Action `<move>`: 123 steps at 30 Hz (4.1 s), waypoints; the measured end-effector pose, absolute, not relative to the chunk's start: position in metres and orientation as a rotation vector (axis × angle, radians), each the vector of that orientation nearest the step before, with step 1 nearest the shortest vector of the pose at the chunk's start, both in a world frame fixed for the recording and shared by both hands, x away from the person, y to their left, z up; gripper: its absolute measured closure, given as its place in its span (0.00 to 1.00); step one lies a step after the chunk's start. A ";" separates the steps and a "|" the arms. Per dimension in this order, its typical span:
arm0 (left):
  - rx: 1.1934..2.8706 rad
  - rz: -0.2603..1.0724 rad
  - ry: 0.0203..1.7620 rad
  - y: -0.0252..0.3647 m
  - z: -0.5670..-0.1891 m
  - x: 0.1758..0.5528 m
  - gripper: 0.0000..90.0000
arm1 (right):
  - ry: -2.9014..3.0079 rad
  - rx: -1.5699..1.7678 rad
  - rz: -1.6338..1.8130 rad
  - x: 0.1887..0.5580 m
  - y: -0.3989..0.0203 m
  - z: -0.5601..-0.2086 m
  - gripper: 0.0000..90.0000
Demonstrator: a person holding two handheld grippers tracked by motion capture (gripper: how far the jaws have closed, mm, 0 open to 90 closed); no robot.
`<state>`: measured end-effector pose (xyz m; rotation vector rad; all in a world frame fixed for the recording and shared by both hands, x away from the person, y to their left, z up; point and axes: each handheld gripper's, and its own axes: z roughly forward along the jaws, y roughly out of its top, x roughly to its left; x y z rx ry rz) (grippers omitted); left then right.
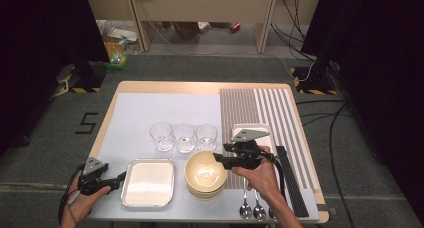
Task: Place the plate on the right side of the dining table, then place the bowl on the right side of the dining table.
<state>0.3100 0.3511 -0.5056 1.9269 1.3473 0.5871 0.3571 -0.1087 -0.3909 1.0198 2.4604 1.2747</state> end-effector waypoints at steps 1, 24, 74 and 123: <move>1.928 0.587 1.347 0.351 -0.506 0.310 0.23 | 2.469 1.013 1.268 0.357 -0.107 -0.392 0.54; 1.928 0.587 1.347 0.351 -0.505 0.310 0.23 | 2.528 1.001 1.243 0.356 -0.098 -0.398 0.57; 1.932 0.587 1.347 0.351 -0.505 0.310 0.23 | 2.642 0.965 1.200 0.371 -0.094 -0.413 0.93; 1.932 0.587 1.347 0.351 -0.505 0.310 0.23 | 2.582 0.949 1.408 0.370 -0.106 -0.403 0.91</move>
